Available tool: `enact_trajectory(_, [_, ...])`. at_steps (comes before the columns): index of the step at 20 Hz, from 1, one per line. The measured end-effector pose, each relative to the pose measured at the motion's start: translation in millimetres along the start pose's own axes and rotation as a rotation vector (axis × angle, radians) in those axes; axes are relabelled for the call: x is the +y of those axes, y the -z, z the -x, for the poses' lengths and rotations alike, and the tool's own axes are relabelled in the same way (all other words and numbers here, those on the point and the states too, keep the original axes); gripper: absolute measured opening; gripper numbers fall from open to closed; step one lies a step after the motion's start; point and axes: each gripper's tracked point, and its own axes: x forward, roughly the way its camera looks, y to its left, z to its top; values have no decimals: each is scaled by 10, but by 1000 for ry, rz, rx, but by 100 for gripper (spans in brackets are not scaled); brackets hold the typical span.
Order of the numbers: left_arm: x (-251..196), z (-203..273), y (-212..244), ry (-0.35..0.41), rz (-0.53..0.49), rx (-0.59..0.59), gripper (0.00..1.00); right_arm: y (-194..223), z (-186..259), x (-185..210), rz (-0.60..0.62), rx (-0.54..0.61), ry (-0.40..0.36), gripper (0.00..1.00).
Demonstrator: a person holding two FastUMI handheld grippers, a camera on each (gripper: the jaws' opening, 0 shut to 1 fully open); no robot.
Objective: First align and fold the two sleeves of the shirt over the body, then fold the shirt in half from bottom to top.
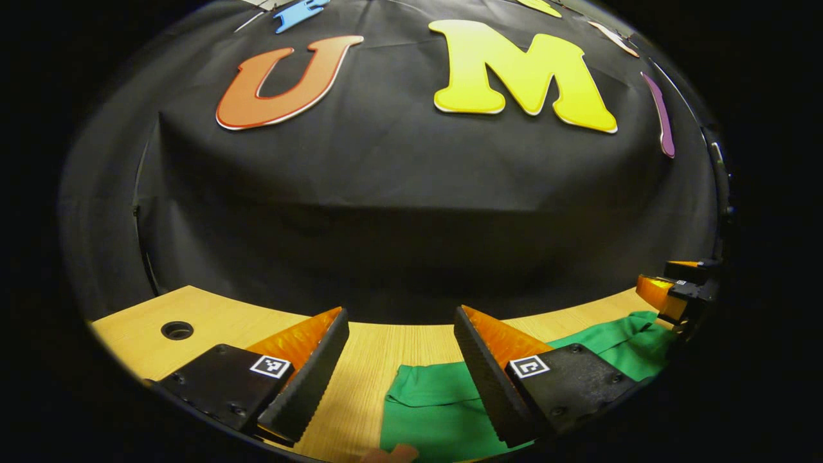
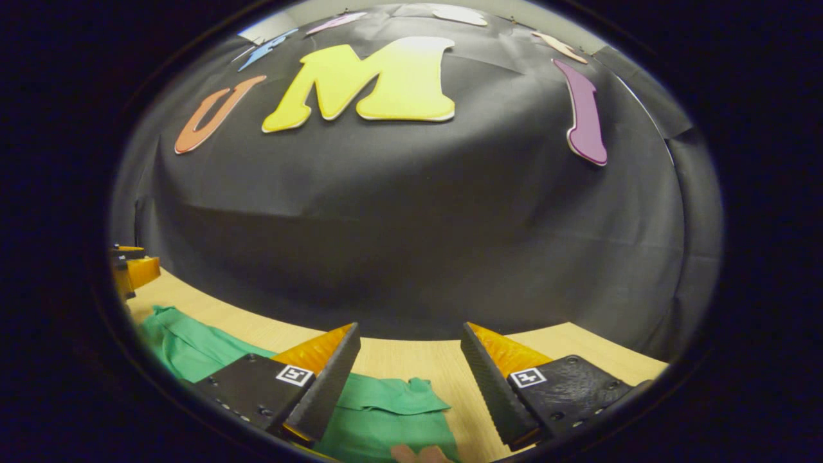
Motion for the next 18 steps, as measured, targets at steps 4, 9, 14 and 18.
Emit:
enact_trajectory(4, [11, 1, 0, 5, 25, -7, 100, -14, -27, -2, -2, 1, 1, 96])
enact_trajectory(9, [22, 17, 18, -2, -25, 12, 100, -54, 92, 126, 69, -1, -38, 95])
enact_trajectory(14, [100, 269, -134, -36, -12, -43, 100, -375, 500, 174, 63, -142, -94, 96])
enact_trajectory(18, [131, 566, -100, -53, -13, -40, 100, -707, 929, -59, 22, -286, -42, 95])
